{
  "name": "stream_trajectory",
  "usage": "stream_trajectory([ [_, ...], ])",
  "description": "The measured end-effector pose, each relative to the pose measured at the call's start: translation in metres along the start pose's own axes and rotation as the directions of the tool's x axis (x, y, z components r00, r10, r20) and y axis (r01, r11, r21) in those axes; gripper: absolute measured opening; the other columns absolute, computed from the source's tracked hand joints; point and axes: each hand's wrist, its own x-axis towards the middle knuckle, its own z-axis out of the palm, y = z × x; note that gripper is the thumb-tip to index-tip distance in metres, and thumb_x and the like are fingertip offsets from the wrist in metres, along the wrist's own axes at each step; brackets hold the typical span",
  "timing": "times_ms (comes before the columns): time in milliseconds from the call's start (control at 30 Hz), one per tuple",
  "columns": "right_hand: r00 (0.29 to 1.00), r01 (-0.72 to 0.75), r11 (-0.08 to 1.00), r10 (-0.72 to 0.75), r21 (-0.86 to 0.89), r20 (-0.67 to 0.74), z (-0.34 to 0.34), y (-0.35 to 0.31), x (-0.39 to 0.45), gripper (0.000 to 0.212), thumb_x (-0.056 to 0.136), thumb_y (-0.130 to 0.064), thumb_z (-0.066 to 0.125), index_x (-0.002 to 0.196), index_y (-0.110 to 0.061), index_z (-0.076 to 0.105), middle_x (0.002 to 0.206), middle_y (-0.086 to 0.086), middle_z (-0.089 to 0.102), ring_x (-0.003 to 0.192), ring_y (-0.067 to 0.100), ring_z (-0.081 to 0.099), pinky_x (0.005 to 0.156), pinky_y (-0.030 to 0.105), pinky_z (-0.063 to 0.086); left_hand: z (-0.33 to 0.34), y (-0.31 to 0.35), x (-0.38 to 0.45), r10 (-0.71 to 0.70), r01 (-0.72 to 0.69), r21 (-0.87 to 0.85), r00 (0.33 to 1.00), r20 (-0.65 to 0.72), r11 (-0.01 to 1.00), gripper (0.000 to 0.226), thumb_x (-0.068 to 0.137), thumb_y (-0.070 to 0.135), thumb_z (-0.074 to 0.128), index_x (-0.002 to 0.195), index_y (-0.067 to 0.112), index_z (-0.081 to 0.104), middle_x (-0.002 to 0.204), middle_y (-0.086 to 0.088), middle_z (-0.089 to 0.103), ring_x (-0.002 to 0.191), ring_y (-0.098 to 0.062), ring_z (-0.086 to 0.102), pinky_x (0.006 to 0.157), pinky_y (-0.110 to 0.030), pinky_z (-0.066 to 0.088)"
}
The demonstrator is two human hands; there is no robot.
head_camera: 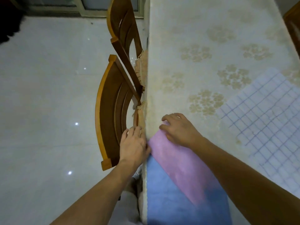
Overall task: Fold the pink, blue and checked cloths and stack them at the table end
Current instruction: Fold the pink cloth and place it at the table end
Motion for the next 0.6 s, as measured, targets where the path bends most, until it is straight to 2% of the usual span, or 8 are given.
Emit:
stream_trajectory([
  [200,0.991,0.091,0.995,-0.086,-0.05,0.098,0.003,0.004,0.025,0.025,0.072,-0.019,0.055,0.092,-0.019,0.069,0.108,0.009,0.06,0.093,0.031,0.059,0.088,0.045,0.048,0.003,0.004,0.007,-0.003,0.004,-0.013,0.998,0.065,1.0,0.05,0.091,0.054,0.037,0.124,0.022,0.057,0.143,-0.006,0.043,0.134,-0.023,0.035,0.116,-0.05,0.025],
  [433,0.979,0.082,0.996,-0.073,-0.038,0.19,0.002,0.003,0.037,0.041,0.063,-0.026,0.075,0.1,-0.012,0.069,0.107,0.015,0.061,0.095,0.031,0.058,0.088,0.05,0.05,0.007,0.004,0.012,0.004,0.001,-0.039,0.993,0.12,0.999,0.051,0.094,0.054,0.039,0.13,0.021,0.052,0.151,-0.008,0.036,0.14,-0.025,0.029,0.118,-0.051,0.021],
  [600,0.976,0.109,0.992,-0.096,-0.058,0.197,0.002,0.002,0.038,0.03,0.064,-0.029,0.073,0.087,-0.009,0.07,0.098,0.013,0.059,0.088,0.029,0.056,0.074,0.044,0.049,0.008,0.007,0.013,0.032,-0.028,-0.053,0.996,0.079,0.998,0.044,0.096,0.05,0.039,0.124,0.022,0.058,0.149,-0.006,0.036,0.14,-0.023,0.029,0.118,-0.047,0.017],
])
